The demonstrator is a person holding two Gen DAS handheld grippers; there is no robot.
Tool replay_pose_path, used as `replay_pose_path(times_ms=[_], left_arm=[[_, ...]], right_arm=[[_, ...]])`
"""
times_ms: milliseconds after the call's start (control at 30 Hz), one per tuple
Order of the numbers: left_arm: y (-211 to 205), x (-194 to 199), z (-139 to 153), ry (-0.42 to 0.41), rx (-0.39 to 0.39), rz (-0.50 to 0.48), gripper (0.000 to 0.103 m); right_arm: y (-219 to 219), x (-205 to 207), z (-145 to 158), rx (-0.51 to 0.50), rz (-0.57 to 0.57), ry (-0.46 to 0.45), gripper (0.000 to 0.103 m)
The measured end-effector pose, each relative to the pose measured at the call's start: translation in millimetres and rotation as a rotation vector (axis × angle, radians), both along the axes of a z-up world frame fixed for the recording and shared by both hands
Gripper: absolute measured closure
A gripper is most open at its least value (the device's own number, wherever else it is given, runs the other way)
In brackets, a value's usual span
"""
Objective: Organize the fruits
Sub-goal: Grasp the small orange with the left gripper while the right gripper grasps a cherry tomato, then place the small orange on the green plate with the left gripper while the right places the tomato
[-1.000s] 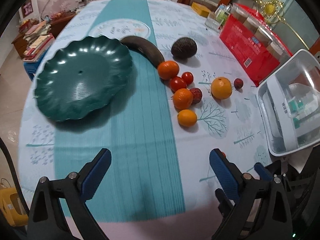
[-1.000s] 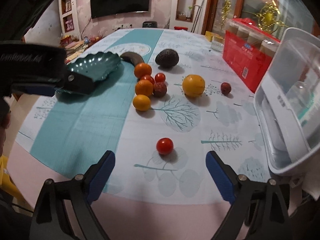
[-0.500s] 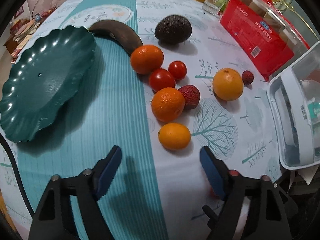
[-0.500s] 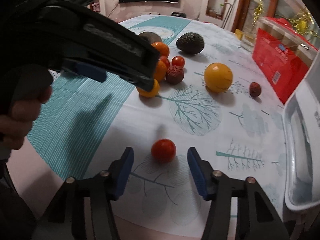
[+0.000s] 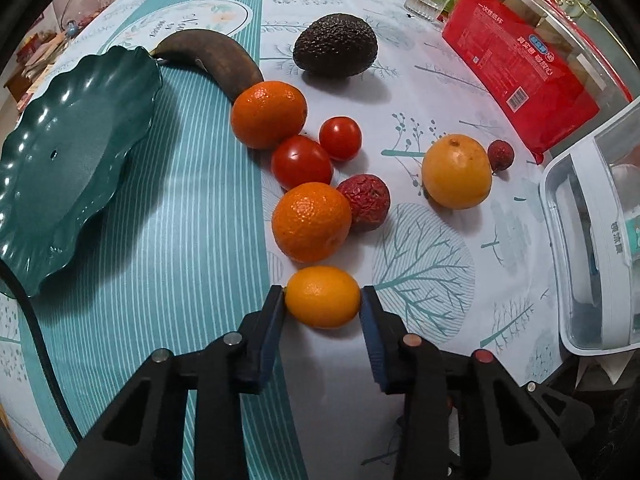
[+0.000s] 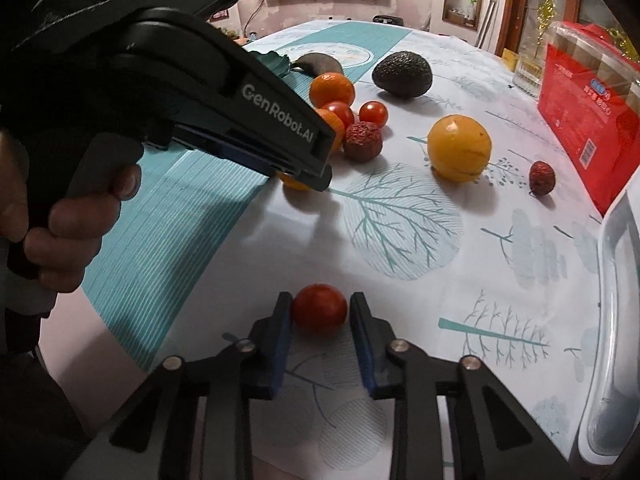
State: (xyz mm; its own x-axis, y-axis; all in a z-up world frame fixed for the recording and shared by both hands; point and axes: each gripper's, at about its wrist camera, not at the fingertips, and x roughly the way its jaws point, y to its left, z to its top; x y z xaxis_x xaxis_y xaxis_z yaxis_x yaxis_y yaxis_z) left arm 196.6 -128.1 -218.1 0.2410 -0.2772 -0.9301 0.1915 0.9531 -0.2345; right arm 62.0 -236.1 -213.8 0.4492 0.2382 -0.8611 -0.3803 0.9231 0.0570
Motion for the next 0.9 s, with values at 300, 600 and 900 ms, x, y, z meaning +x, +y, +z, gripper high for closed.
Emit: replay_pose_path(times_ms=[300, 600, 900], left_arm=[[9.8, -5.5, 3.8, 0.0, -0.032, 0.018, 0.067], [48.8, -20.2, 22.0, -0.038, -0.064, 0.007, 0.067], [126.5, -30.3, 39.1, -0.068, -0.071, 0.041, 0.067]], right_arm=[[-3.2, 2.8, -0.2, 0.024, -0.016, 0.04, 0.077], [24.3, -1.4, 2.7, 0.046, -0.048, 0.074, 0.077], [86.3, -4.8, 10.7, 0.051, -0.068, 0.076, 0.077]])
